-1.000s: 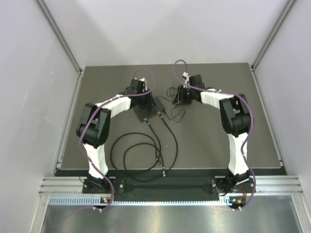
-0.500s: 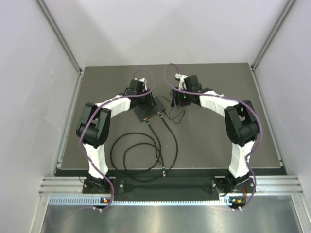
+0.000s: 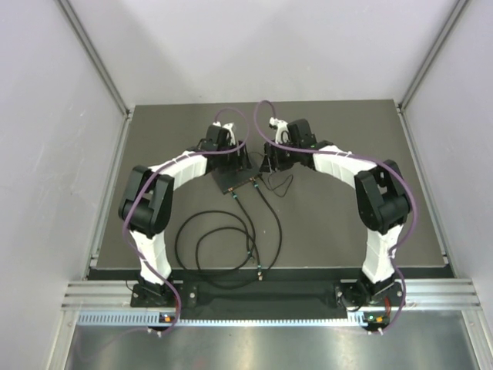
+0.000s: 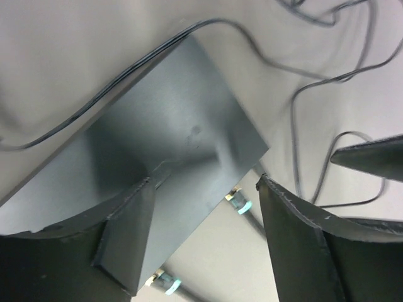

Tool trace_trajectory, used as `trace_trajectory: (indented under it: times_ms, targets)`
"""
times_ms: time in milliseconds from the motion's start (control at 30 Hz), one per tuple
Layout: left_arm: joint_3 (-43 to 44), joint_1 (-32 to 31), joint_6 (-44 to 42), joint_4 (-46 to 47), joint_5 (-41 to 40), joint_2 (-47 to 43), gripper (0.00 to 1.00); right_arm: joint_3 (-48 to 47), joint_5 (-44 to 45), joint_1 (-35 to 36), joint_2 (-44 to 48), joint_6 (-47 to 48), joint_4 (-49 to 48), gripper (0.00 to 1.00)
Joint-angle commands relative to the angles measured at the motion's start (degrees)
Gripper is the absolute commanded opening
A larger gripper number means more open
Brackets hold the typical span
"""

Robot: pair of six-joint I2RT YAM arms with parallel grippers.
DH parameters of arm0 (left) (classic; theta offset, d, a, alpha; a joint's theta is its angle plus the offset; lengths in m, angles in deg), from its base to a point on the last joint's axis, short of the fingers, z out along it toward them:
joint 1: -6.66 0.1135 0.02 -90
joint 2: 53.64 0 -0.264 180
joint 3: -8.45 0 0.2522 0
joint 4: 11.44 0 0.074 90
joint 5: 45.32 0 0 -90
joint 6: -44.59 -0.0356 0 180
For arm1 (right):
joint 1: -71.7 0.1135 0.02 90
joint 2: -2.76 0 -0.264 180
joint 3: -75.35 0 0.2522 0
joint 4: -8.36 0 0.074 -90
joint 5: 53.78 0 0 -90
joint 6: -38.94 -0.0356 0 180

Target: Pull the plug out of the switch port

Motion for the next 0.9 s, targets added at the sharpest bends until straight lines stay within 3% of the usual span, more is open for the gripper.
trace_trajectory:
  times_ms: [0, 233, 400, 667, 867]
  targets:
    - [1.05, -0.85, -7.02, -7.97, -6.88, -3.49, 0.73, -0.03, -4.78, -0.22, -2.7, -1.73, -3.86, 0.51]
    - [2.64, -2.7, -11.25, -12.47, -15.34, -3.05, 0.73, -0.56, -4.16, -0.22, -5.43, -2.18, -4.57, 0.48]
    - [3.78, -2.79, -9.23, -12.3, -13.94, -0.86, 0.68, 0.23, -3.28, -0.22, -7.71, -2.88, -7.29, 0.41]
    - [3.08, -2.7, -6.95, -9.75, -8.67, 0.64, 0.62, 0.93, -1.71, -0.48, -9.73, -3.94, -9.66, 0.38]
    - [2.47, -2.79, -5.8, -7.9, -6.12, 1.51, 0.63, 1.38, -3.02, -1.27, -10.96, -5.34, -11.85, 0.33]
